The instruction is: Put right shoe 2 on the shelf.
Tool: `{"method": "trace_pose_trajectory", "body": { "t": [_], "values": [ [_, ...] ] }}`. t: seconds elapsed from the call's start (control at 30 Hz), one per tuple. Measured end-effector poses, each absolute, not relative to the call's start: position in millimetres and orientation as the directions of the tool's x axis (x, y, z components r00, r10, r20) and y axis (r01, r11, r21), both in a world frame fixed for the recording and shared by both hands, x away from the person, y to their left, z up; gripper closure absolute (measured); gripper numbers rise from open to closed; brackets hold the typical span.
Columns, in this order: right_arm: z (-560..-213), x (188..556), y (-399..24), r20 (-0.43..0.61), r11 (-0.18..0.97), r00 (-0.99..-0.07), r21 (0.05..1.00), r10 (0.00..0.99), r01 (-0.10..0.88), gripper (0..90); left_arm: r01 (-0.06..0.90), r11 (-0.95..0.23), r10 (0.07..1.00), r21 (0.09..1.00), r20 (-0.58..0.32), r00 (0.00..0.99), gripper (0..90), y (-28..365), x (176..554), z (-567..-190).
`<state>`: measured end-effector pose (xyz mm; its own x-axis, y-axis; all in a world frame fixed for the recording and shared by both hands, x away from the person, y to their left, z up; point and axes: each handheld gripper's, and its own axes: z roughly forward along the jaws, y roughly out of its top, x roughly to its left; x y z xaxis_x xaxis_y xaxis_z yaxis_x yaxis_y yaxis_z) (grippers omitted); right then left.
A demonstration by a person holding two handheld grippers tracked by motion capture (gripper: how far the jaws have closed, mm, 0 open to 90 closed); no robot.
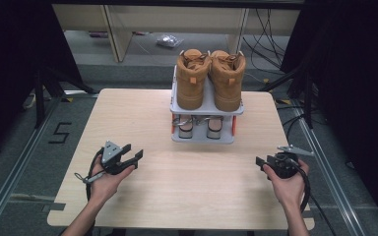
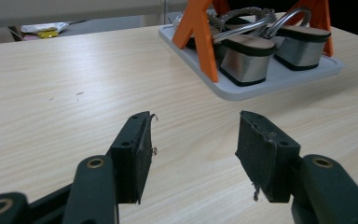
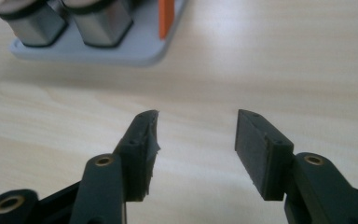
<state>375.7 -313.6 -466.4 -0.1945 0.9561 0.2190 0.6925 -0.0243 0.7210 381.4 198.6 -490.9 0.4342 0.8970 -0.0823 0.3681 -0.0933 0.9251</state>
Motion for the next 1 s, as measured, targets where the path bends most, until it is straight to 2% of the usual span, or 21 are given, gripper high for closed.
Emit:
{"method": "trace_pose_trajectory", "body": {
  "t": [0.37,0.4,0.43,0.5,0.53,0.57,0.6,0.63,0.7,0.77,0.8,0.87,0.9,0.93,0.97,1.0],
  "values": [
    [-493.7,354.7,-326.9,0.204,-0.037,-0.158,0.717,0.966,0.696,46.7,0.347,-0.068,0.912,0.935,-0.083,0.402,43.4,211.3,374.8,-507.1],
    [-494.8,353.1,-326.9,0.209,-0.036,-0.166,0.719,0.964,0.694,46.6,0.35,-0.07,0.915,0.934,-0.08,0.397,43.2,211.9,373.3,-508.6],
    [-498.7,352.8,-329.7,0.187,0.001,-0.211,0.748,0.959,0.664,46.5,0.35,-0.066,0.915,0.935,-0.084,0.395,43.1,212.1,372.8,-509.7],
    [-502.7,349.9,-329.6,0.169,0.008,-0.213,0.765,0.962,0.644,46.3,0.346,-0.061,0.914,0.936,-0.087,0.397,43.0,212.6,371.4,-511.7],
    [-502.9,347.9,-329.0,0.194,-0.007,-0.218,0.761,0.956,0.649,46.3,0.34,-0.059,0.914,0.939,-0.087,0.397,42.9,212.4,370.6,-512.1],
    [-503.4,344.1,-325.6,0.222,-0.049,-0.183,0.752,0.958,0.658,46.1,0.34,-0.059,0.914,0.939,-0.087,0.397,42.9,212.4,370.6,-512.1],
    [-506.4,345.2,-328.6,0.182,-0.01,-0.213,0.783,0.96,0.622,45.8,0.326,-0.059,0.912,0.943,-0.082,0.402,42.8,212.2,369.6,-512.0],
    [-506.6,343.8,-328.1,0.201,-0.022,-0.217,0.779,0.955,0.626,45.6,0.32,-0.058,0.911,0.946,-0.081,0.404,42.7,212.2,369.5,-512.1],
    [-506.7,340.5,-324.5,0.208,-0.055,-0.182,0.789,0.961,0.612,44.3,0.313,-0.054,0.91,0.948,-0.083,0.407,42.6,212.9,369.0,-512.5],
    [-505.4,339.1,-327.3,0.167,-0.012,-0.199,0.794,0.966,0.607,44.0,0.309,-0.05,0.909,0.95,-0.085,0.408,42.5,213.9,368.9,-513.4],
    [-506.7,339.4,-327.0,0.18,-0.029,-0.2,0.809,0.963,0.587,43.7,0.301,-0.047,0.907,0.952,-0.086,0.413,42.5,214.3,369.1,-514.3],
    [-504.9,334.3,-323.4,0.21,-0.069,-0.162,0.791,0.964,0.608,42.9,0.302,-0.052,0.906,0.952,-0.082,0.415,42.3,214.3,367.9,-514.4],
    [-508.5,337.1,-327.3,0.165,-0.025,-0.199,0.825,0.966,0.565,42.8,0.301,-0.052,0.905,0.952,-0.082,0.417,42.1,214.3,367.8,-514.6],
    [-507.4,333.6,-325.0,0.191,-0.058,-0.167,0.807,0.967,0.587,42.3,0.299,-0.055,0.904,0.953,-0.08,0.421,42.0,214.2,367.7,-514.7],
    [-509.9,335.1,-326.1,0.177,-0.049,-0.176,0.826,0.968,0.562,41.2,0.289,-0.058,0.898,0.955,-0.077,0.432,41.6,214.2,368.7,-515.3],
    [-507.9,331.8,-323.9,0.208,-0.085,-0.141,0.8,0.968,0.594,41.0,0.288,-0.058,0.898,0.956,-0.076,0.434,41.2,213.9,368.7,-515.5]
  ]
}}
